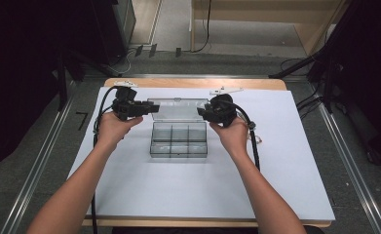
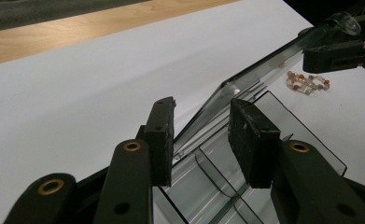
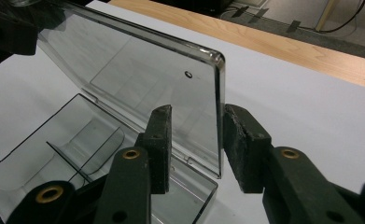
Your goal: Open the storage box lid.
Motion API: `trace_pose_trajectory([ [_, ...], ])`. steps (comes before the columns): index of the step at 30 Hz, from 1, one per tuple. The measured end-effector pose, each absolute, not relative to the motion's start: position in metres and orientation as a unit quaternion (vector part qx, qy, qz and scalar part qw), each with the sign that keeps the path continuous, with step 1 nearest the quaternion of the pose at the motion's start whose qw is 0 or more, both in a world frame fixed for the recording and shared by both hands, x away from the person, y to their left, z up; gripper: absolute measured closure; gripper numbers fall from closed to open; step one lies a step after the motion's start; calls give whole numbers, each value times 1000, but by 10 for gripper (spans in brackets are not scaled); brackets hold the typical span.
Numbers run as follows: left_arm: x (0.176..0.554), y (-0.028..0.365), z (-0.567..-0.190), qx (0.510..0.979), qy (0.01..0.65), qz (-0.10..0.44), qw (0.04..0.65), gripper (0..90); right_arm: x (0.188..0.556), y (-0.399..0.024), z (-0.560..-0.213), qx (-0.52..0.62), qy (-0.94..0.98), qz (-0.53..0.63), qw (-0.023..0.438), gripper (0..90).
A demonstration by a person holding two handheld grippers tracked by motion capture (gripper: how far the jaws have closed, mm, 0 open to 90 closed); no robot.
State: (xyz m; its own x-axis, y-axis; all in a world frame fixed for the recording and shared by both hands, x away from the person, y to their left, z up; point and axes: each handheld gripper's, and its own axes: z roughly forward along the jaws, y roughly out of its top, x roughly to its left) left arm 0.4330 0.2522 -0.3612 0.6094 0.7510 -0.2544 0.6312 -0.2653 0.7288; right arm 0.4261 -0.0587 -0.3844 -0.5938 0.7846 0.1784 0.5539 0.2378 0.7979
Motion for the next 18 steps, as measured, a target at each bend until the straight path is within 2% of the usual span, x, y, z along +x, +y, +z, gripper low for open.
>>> trace_pose_trajectory([
  [18,444,252,-369,783,451,72,422,635,436,-54,-386,437,776,433,138,641],
])
